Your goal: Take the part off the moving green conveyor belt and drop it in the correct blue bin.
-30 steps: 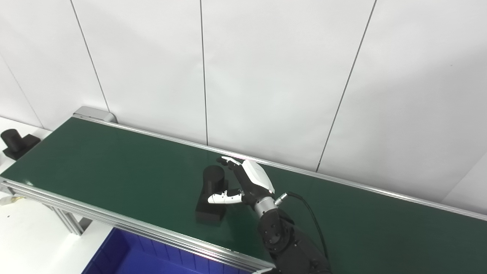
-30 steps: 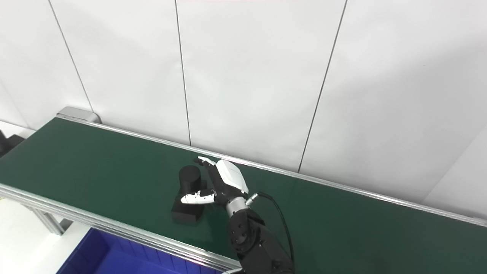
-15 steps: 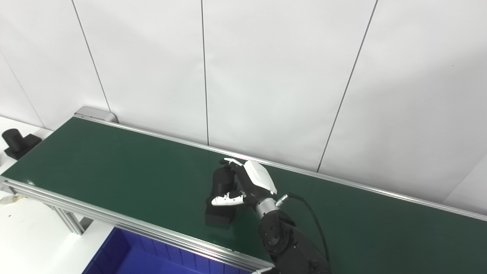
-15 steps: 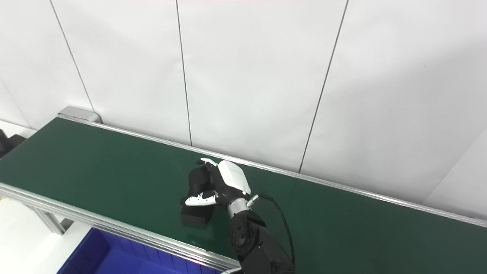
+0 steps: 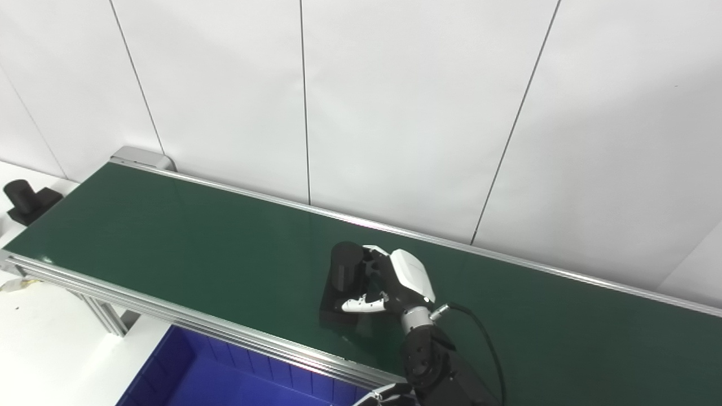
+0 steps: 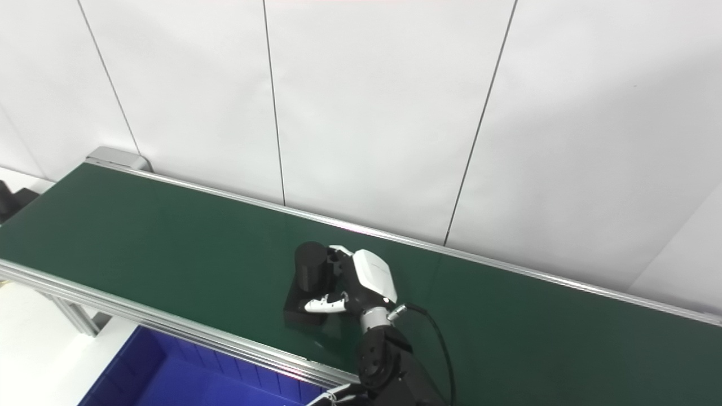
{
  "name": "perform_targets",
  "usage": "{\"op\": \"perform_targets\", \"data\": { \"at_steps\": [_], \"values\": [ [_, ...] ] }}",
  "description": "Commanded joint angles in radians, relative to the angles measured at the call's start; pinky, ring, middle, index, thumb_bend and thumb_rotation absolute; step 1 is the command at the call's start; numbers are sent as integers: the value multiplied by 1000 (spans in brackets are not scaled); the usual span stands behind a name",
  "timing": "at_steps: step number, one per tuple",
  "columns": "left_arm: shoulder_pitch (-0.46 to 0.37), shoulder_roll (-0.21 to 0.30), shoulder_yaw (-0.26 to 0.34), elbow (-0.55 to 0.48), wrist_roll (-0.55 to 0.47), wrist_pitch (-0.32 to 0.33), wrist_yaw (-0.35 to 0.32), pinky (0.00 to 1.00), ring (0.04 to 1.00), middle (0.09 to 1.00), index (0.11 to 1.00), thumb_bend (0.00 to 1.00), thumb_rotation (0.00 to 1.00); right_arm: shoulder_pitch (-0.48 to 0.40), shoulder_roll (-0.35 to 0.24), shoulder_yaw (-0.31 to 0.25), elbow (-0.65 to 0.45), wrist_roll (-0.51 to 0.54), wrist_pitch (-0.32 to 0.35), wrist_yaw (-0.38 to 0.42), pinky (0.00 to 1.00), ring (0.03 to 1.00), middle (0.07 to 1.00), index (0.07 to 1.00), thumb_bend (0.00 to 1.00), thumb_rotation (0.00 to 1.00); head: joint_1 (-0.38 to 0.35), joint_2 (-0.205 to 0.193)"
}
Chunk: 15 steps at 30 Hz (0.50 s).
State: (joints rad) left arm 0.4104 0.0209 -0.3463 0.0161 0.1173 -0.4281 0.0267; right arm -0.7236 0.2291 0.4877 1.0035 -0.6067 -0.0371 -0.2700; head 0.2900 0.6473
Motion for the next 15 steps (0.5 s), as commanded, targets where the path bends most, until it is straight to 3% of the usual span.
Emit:
{"op": "perform_targets", "data": {
  "at_steps": [1,8,11,14,15],
  "values": [
    [8,-2,5,-38,-3,-37,-10,715,766,803,845,824,577,-15,-10,-12,-37,-3,35,-22,733,781,799,807,699,171,-4,3],
    [22,5,18,-62,-8,-35,-26,721,775,807,850,822,599,20,-20,-37,-57,4,51,-51,695,754,771,778,682,113,-14,13],
    [27,6,23,-70,-10,-29,-36,729,782,814,855,818,596,29,-18,-44,-44,4,34,-93,656,712,710,726,677,32,-15,15],
    [29,6,29,-74,-9,-28,-43,733,785,817,859,818,600,31,-14,-50,-38,17,19,-104,658,699,687,698,674,44,-16,15],
    [29,4,31,-73,-7,-30,-45,729,783,815,859,818,603,30,-13,-48,-38,18,18,-106,662,700,692,699,690,96,-16,15]
  ]
}}
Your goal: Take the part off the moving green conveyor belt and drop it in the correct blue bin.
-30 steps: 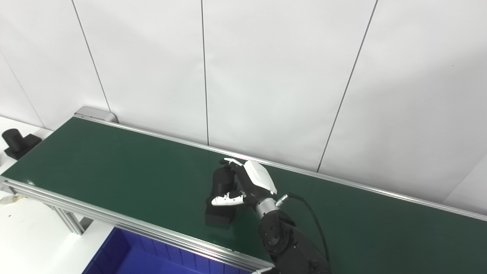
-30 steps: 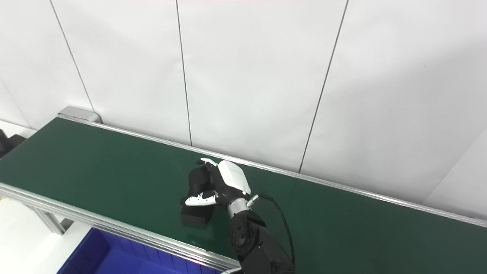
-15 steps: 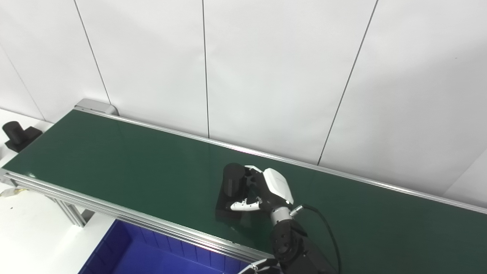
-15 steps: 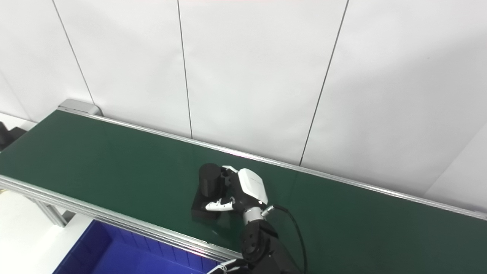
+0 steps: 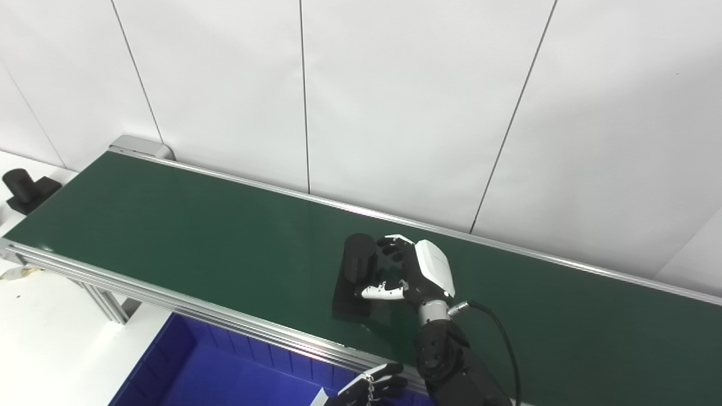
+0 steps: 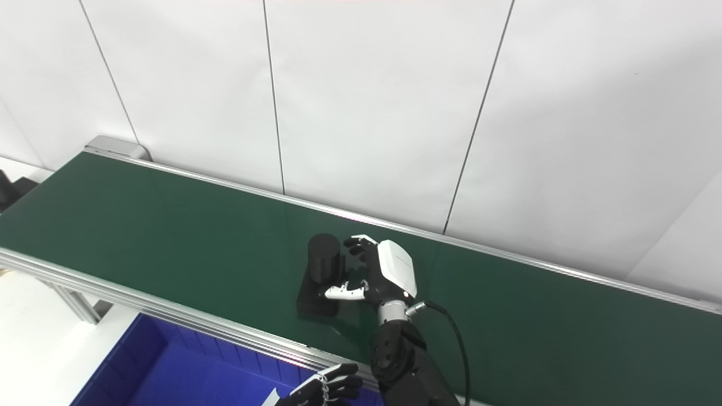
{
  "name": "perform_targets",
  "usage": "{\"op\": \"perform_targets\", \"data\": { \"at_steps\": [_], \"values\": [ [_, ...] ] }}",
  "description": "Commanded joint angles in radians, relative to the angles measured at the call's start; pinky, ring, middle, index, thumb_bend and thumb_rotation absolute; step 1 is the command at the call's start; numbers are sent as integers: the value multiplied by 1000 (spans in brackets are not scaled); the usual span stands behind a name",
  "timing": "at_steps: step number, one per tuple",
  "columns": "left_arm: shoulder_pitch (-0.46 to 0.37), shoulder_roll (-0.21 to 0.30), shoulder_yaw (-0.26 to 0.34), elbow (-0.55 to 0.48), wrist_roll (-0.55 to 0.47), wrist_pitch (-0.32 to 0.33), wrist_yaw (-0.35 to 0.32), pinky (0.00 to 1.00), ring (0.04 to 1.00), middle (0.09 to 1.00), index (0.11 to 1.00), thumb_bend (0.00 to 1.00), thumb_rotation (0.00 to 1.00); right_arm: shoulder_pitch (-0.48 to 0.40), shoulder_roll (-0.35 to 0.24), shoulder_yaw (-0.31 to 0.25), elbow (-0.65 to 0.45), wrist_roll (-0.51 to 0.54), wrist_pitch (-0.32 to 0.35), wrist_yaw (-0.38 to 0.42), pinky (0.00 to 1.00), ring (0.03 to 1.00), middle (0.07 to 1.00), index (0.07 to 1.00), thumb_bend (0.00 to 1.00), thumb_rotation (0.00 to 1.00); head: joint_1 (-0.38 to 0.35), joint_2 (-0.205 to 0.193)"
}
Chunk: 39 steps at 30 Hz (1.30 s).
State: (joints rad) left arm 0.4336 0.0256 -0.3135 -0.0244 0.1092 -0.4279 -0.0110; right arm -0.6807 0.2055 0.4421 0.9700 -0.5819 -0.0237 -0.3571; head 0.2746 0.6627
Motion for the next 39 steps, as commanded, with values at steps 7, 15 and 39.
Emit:
{"op": "perform_targets", "data": {
  "at_steps": [7,15,39],
  "values": [
    [11,-10,3,-39,6,-22,-15,730,784,816,862,812,597,-23,21,6,-24,3,10,6,692,711,718,706,725,155,1,1],
    [10,-22,1,-34,17,-31,-11,722,779,813,863,807,607,-35,43,14,-2,-4,5,-13,645,682,687,694,763,142,2,3],
    [13,-41,-3,-32,5,-37,-11,725,779,814,863,809,615,-34,58,17,41,13,-93,-119,397,389,496,525,515,0,-9,14]
  ]
}}
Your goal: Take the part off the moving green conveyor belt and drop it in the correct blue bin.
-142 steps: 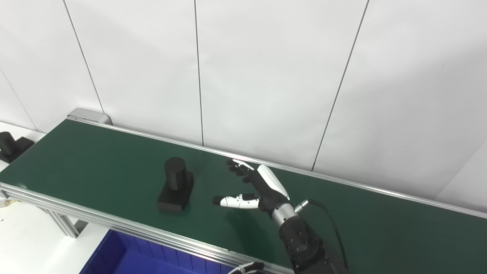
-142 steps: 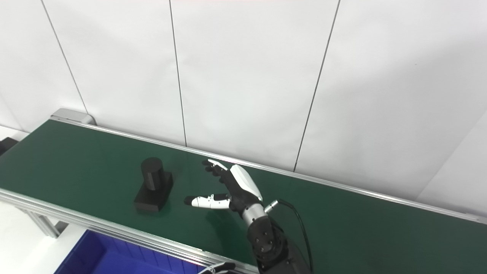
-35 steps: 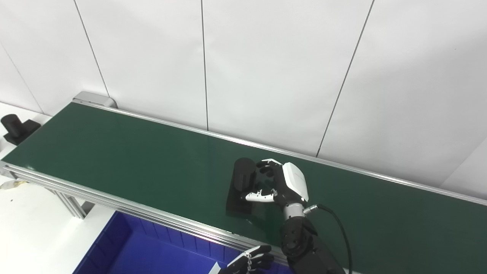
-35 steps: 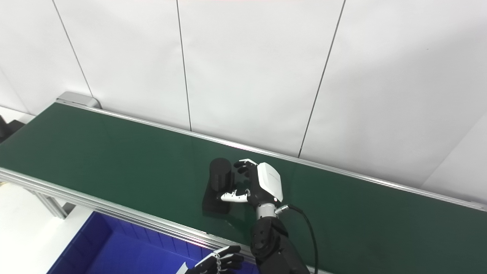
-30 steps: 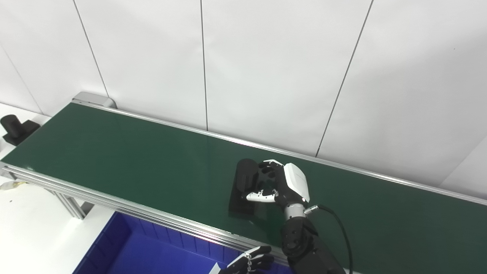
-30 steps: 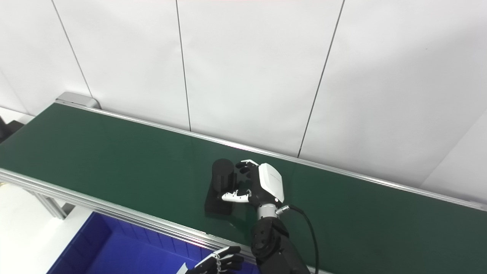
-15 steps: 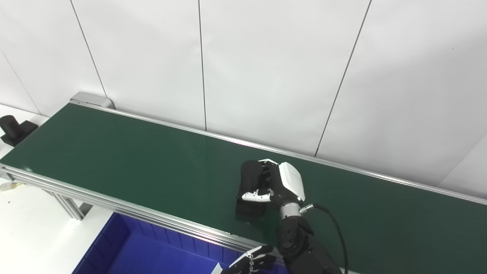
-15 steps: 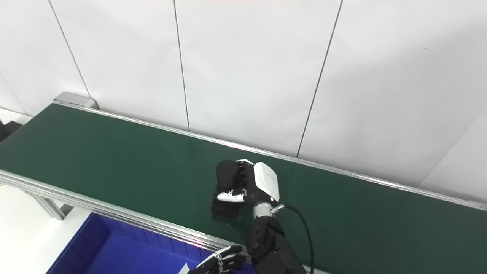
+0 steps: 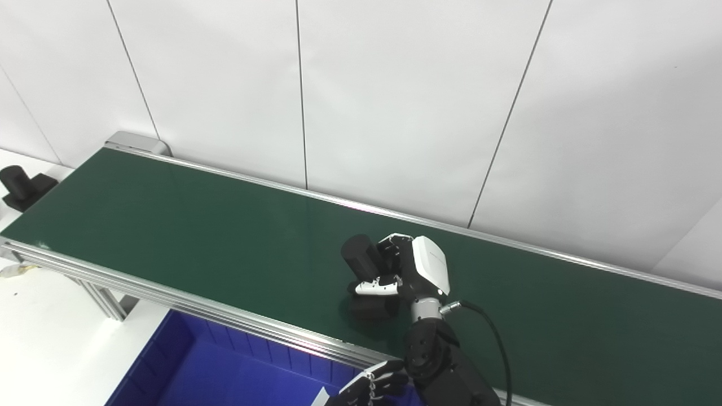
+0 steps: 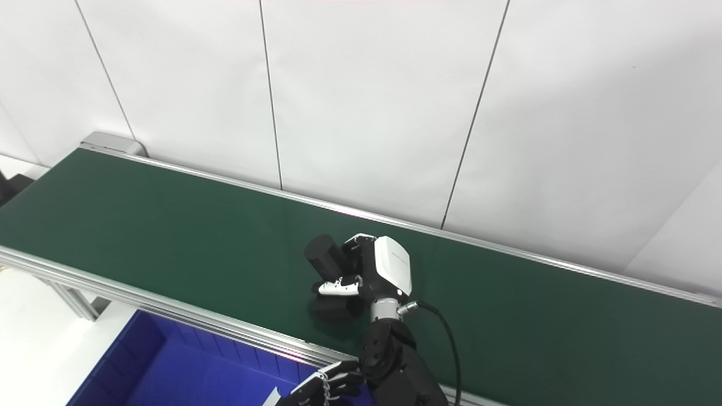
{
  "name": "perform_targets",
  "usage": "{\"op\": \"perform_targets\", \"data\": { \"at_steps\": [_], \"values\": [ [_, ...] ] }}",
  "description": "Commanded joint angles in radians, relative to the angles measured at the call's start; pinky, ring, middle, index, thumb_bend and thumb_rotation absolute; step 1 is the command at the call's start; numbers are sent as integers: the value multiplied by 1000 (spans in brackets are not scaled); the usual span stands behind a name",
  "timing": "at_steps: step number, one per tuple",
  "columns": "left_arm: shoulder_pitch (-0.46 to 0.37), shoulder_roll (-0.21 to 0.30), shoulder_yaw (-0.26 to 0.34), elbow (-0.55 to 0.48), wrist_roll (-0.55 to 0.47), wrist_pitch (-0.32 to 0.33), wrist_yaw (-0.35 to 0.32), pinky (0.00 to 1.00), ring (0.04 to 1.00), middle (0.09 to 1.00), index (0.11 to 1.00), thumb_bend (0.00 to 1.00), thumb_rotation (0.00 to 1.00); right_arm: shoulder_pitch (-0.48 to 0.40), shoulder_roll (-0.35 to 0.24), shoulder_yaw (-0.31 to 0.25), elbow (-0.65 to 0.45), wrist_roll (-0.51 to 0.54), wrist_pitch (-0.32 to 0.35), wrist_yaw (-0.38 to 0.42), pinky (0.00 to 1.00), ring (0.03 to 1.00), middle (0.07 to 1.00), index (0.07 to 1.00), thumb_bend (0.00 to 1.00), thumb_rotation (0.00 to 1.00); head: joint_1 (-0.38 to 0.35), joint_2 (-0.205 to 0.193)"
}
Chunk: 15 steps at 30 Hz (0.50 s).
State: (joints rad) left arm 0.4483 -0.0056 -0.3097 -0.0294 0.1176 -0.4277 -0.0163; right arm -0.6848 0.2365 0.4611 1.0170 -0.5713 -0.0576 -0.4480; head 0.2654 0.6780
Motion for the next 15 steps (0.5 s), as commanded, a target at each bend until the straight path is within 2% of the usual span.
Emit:
{"op": "perform_targets", "data": {
  "at_steps": [1,9,15],
  "values": [
    [-1,-9,-6,-28,-3,-37,-7,725,778,814,864,815,619,-31,27,-3,-4,3,-61,-31,404,389,500,519,515,0,0,-1],
    [-1,-3,-3,-29,-8,-38,-10,723,779,815,865,808,609,-37,31,-3,11,6,-61,-54,420,402,513,499,517,0,-4,-1],
    [-2,-3,0,-28,-2,-36,-9,718,779,813,864,803,612,-14,22,-30,-57,34,-62,-46,436,419,519,485,518,0,-12,-1]
  ]
}}
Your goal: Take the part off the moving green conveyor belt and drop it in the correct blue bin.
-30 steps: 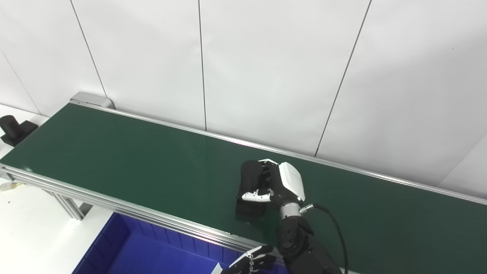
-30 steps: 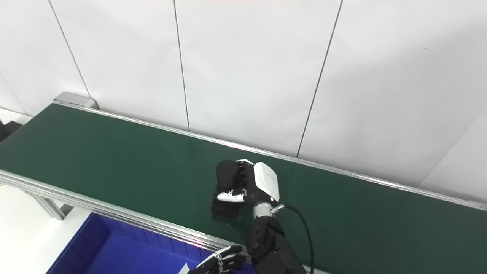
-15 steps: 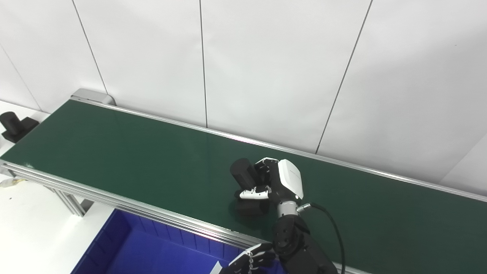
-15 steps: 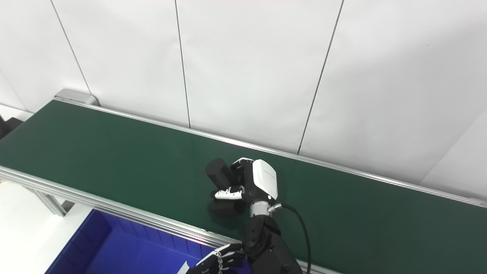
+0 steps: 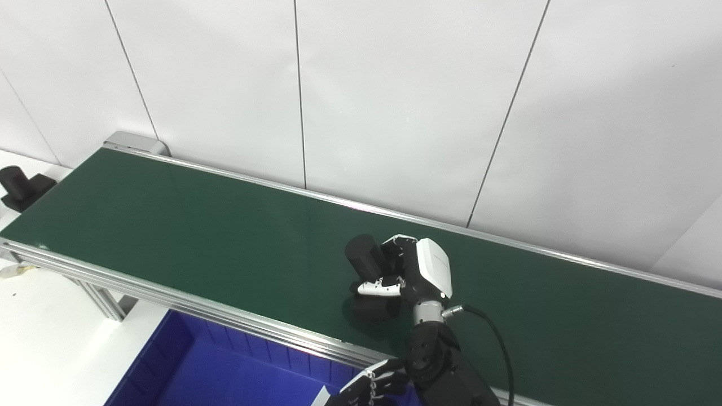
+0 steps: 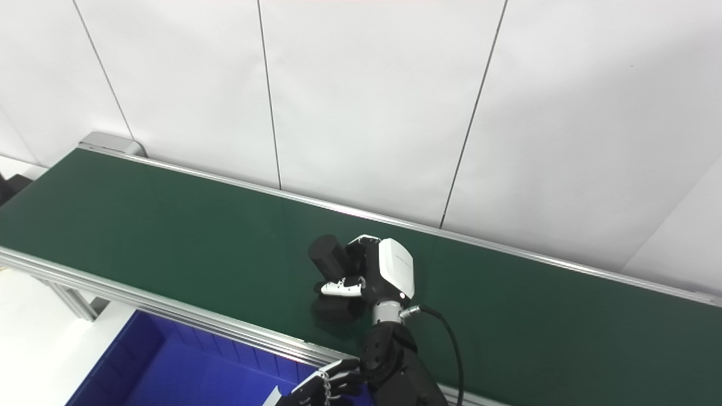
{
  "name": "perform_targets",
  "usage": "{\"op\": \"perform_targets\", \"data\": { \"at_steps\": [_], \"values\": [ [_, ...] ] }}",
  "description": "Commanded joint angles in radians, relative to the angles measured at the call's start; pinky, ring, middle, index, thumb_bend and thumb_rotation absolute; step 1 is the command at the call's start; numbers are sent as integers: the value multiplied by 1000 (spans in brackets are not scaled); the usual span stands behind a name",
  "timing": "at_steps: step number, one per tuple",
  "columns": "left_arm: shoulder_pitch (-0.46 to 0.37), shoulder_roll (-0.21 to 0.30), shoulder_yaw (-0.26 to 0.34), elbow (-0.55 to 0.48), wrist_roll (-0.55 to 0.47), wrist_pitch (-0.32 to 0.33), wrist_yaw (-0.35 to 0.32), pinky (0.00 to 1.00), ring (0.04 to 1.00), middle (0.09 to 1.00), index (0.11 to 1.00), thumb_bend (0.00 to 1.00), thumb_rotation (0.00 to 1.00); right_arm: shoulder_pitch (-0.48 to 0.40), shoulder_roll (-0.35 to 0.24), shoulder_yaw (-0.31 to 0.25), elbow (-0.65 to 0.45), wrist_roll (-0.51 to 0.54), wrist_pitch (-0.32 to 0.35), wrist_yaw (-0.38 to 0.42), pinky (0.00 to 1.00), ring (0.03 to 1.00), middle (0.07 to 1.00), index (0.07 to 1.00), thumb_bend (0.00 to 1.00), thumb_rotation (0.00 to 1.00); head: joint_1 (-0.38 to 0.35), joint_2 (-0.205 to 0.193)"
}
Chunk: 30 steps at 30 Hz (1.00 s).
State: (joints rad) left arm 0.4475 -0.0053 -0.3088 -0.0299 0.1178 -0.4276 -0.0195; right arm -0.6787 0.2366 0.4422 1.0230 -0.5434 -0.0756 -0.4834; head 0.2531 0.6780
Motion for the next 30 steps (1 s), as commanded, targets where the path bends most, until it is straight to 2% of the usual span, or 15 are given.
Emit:
{"op": "perform_targets", "data": {
  "at_steps": [1,4,14,17,18,21,25,30],
  "values": [
    [-2,-4,-1,-27,-3,-36,-6,717,779,814,864,802,611,-17,20,-13,-73,9,-42,-9,450,425,521,478,518,0,0,-1],
    [-7,-2,1,-19,-8,-39,-6,717,778,812,863,802,610,22,-4,-29,-199,13,-18,7,475,432,524,468,518,0,-25,-7],
    [-24,21,19,-1,-38,-40,-18,718,783,817,865,820,627,160,-75,-123,-638,55,93,144,427,409,518,497,517,0,-75,-19],
    [-27,30,25,2,-49,-40,-23,720,783,819,866,820,628,186,-81,-157,-711,68,113,159,425,416,511,492,518,0,-93,-21],
    [-28,32,27,3,-52,-40,-25,724,785,820,866,822,629,193,-83,-167,-728,70,114,163,381,401,514,515,515,0,-95,-22],
    [-28,38,34,4,-59,-40,-31,725,785,821,865,822,630,216,-93,-199,-786,80,114,170,345,391,514,531,513,0,-118,-23],
    [-23,43,44,1,-69,-40,-36,722,783,820,864,816,626,253,-106,-232,-881,91,136,191,393,406,508,510,517,0,-153,-19],
    [-24,54,59,2,-91,-41,-50,724,787,824,868,837,637,300,-123,-272,-1006,93,185,219,290,372,495,547,511,0,-206,-12]
  ]
}}
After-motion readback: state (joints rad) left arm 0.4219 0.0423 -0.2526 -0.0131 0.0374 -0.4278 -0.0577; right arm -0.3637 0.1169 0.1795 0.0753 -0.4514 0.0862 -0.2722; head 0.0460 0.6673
